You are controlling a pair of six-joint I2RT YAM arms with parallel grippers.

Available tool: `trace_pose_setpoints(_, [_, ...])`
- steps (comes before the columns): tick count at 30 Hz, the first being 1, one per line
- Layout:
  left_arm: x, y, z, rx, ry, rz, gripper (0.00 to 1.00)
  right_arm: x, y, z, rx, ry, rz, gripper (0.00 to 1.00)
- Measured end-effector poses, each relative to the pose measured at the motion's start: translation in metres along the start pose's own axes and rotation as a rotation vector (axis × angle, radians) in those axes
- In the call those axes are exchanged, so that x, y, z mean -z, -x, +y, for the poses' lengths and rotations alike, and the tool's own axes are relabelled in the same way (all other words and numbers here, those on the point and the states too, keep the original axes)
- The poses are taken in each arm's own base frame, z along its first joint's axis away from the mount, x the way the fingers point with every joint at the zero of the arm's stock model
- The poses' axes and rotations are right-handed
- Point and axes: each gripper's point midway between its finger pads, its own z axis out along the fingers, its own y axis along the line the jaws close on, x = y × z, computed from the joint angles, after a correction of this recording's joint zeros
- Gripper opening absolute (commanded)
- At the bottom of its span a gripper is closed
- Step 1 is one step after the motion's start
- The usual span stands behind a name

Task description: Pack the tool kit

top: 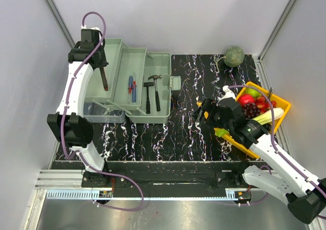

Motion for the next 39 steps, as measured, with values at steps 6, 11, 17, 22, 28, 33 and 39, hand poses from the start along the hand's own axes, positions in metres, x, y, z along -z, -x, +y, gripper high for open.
trace_pose_setpoints(6, [-0.003,0.002,-0.014,0.005,-0.076,-0.004,0.26,-0.002,-0.005,-0.004,-0.002,-0.011,0.011,0.93])
trace_pose_setpoints(11, [-0.011,0.000,-0.023,0.014,-0.121,0.004,0.41,-0.002,-0.005,-0.004,-0.004,-0.011,0.011,0.93])
trace_pose_setpoints(17, [-0.023,-0.009,-0.029,0.015,-0.139,0.042,0.47,-0.002,-0.005,-0.004,-0.012,-0.011,0.011,0.93])
trace_pose_setpoints(22, [-0.025,-0.010,-0.028,0.028,-0.135,0.045,0.47,-0.003,-0.006,-0.004,-0.014,-0.014,0.014,0.93])
trace_pose_setpoints(28, [-0.025,-0.021,-0.023,0.047,-0.126,0.059,0.60,-0.006,-0.007,-0.007,-0.012,-0.027,0.020,0.94])
trace_pose_setpoints(33, [-0.005,-0.018,-0.019,0.073,-0.132,0.022,0.72,-0.022,-0.010,-0.019,0.025,-0.106,0.044,0.99])
trace_pose_setpoints(39, [0.049,-0.002,-0.022,0.120,-0.223,-0.082,0.91,-0.066,-0.002,-0.042,0.164,-0.282,0.096,1.00])
